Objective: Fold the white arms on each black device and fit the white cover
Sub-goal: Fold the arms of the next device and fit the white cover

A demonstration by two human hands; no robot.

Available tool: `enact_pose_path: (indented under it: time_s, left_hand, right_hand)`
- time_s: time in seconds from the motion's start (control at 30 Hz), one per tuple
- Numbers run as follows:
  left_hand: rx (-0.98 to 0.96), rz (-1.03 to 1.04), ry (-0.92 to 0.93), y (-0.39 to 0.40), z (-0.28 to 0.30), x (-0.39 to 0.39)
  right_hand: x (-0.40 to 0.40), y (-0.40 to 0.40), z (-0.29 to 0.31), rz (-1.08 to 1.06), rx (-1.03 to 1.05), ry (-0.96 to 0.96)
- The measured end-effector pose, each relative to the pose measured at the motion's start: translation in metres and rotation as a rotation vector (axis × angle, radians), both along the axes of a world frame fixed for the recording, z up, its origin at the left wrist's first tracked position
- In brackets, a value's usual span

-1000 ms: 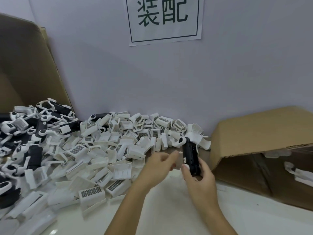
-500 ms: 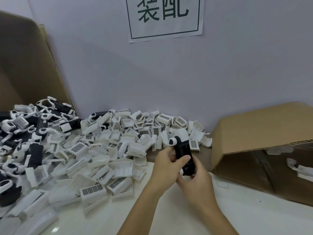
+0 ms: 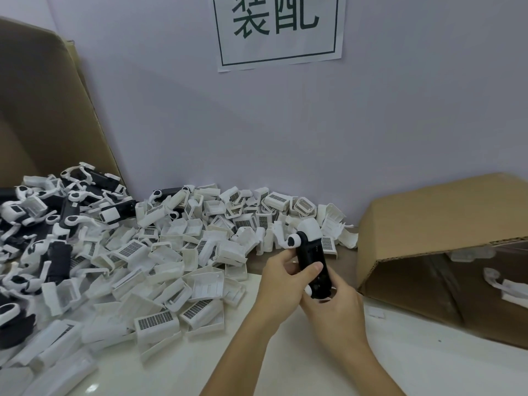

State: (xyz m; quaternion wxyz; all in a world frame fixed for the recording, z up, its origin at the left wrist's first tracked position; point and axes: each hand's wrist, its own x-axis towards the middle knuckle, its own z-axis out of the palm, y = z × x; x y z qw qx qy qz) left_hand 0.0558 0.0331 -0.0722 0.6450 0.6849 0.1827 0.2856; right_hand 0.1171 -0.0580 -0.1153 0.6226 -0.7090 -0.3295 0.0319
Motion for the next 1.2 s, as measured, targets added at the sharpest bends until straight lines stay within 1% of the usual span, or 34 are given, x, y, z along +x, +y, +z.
enact_pose_path:
  time_s: [0.2,0.3,0.43,0.6,0.73,0.83,0.9,1.07,1.13,1.2]
  left_hand:
    - [0.034,-0.011,0.026,0.000,0.000,0.000]
    - [0.075,0.021,0.054,-0.001,-0.002,0.002]
    - [0.084,0.040,0.069,0.001,-0.003,0.002]
    - [0.167,0.048,0.032,0.002,-0.003,0.002]
    - [0.384,0.086,0.082,0.012,-0.006,-0.002]
    - [0.559,0.068,0.198,0.020,-0.010,-0.007]
    - [0.671,0.036,0.250,0.023,-0.011,-0.011]
    - [0.947,-0.027,0.340,0.017,-0.006,-0.013]
    - [1.006,-0.027,0.361,0.014,-0.005,-0.013]
    - [1.018,-0.022,0.367,0.013,-0.003,-0.014]
  right_hand:
    - [0.003,-0.001,-0.001,-0.007,-0.013,0.006]
    - [0.004,0.000,-0.002,-0.004,-0.026,0.020]
    - [0.006,0.000,-0.005,0.008,-0.023,0.038]
    - [0.005,0.005,-0.005,0.090,-0.021,0.053]
    - [0.006,0.002,-0.005,0.119,0.048,0.098]
    - [0.009,-0.004,-0.005,0.165,0.157,0.191]
    - [0.009,-0.005,-0.001,0.155,0.189,0.255]
    - [0.016,0.001,-0.003,0.033,0.140,0.235]
    - [0.018,0.001,-0.005,0.023,0.125,0.245]
    - [0.020,0.002,-0.005,0.016,0.121,0.262]
